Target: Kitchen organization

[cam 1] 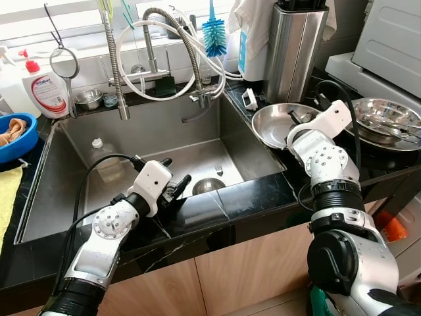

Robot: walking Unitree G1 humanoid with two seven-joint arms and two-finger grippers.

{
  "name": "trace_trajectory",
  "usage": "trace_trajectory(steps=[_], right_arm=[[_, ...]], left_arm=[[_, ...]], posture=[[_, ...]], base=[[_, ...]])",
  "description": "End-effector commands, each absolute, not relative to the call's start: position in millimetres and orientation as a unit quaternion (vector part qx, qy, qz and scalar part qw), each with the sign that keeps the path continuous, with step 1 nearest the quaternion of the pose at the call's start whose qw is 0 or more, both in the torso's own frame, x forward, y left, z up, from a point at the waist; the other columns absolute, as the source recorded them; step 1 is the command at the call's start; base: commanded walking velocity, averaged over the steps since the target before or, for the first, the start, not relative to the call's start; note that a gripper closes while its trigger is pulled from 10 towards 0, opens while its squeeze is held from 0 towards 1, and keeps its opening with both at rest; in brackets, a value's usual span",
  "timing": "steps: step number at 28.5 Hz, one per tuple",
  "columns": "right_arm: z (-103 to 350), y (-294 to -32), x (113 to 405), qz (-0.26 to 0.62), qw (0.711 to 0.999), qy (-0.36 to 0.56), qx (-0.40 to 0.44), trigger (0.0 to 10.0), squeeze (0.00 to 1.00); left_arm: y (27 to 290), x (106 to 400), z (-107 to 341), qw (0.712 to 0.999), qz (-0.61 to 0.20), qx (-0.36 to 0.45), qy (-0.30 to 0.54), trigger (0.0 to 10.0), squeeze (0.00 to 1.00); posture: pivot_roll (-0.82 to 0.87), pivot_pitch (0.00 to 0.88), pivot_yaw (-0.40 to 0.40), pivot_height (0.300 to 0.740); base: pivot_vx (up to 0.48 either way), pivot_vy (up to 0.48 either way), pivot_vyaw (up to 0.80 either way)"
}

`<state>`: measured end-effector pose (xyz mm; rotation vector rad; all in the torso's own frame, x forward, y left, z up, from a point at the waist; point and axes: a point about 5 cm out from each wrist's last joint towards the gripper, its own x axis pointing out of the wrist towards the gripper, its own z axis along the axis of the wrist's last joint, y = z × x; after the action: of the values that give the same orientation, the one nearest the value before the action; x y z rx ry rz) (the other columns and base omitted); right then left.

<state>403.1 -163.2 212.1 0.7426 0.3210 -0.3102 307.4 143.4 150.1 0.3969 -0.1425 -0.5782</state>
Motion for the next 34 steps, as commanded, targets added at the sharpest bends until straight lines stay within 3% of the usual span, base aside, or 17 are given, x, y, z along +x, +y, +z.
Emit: trace_trajectory(steps=[1,3,4,5,6,7,8,12,16,21,28,29,34], right_arm=[[213,-161,403,-0.150,0.910,0.151,0.356,0.0,0.00],[219,-162,403,-0.145,0.915,0.128,0.353,0.0,0.00],[223,-163,403,-0.145,0.919,0.106,0.352,0.8,0.00],[226,-164,402,-0.145,0.920,0.091,0.351,0.8,0.00],[229,-164,402,-0.141,0.924,0.078,0.347,3.2,0.00],[232,-164,401,-0.133,0.928,0.067,0.341,7.5,0.00],[236,-161,398,-0.121,0.931,0.053,0.341,10.0,0.00],[238,-160,396,-0.113,0.934,0.046,0.337,10.0,0.00],[246,-151,396,-0.071,0.956,0.023,0.284,10.0,0.00],[255,-129,394,0.036,0.988,-0.011,0.153,10.0,0.00],[253,-105,388,0.145,0.985,-0.009,0.098,10.0,0.00],[247,-93,384,0.204,0.976,0.006,0.077,10.0,0.00],[238,-80,377,0.266,0.962,0.020,0.058,10.0,0.00]], left_arm=[[141,306,140,0.932,-0.294,0.206,-0.048,10.0,0.00],[140,306,140,0.932,-0.293,0.206,-0.049,10.0,0.00],[140,306,140,0.932,-0.293,0.206,-0.049,10.0,0.00],[140,306,140,0.932,-0.293,0.205,-0.050,10.0,0.00],[139,306,140,0.932,-0.293,0.205,-0.050,10.0,0.00],[139,306,141,0.933,-0.293,0.205,-0.051,10.0,0.00],[139,307,141,0.933,-0.292,0.205,-0.052,10.0,0.00],[139,307,141,0.933,-0.293,0.204,-0.053,10.0,0.00],[140,307,141,0.933,-0.290,0.206,-0.055,10.0,0.00],[143,309,141,0.940,-0.270,0.201,-0.054,10.0,0.00],[146,310,141,0.953,-0.246,0.168,-0.059,10.0,0.00],[151,311,142,0.961,-0.223,0.152,-0.062,10.0,0.00],[156,311,143,0.966,-0.203,0.145,-0.065,10.0,0.00]], posture=[[-0.11,0.000,0.075,0.740],[-0.11,0.000,0.073,0.740],[-0.11,0.000,0.073,0.740],[-0.11,0.000,0.072,0.740],[-0.11,0.000,0.072,0.740],[-0.11,0.000,0.072,0.740],[-0.11,0.000,0.072,0.740],[-0.12,0.000,0.072,0.740],[-0.12,0.000,0.072,0.740],[-0.11,0.000,0.067,0.740],[-0.12,0.000,0.057,0.740],[-0.12,0.000,0.053,0.740],[-0.11,0.000,0.048,0.740]], base=[[0.000,0.000,0.00],[0.000,0.000,0.00],[0.000,0.000,0.00],[0.000,0.000,0.00],[0.000,0.000,0.00],[0.000,0.000,0.00],[0.000,0.000,0.00],[0.000,0.000,0.00],[0.000,0.000,0.00],[0.000,0.000,0.00],[0.000,0.000,0.00],[0.000,0.000,0.00],[0.000,0.000,0.00]])
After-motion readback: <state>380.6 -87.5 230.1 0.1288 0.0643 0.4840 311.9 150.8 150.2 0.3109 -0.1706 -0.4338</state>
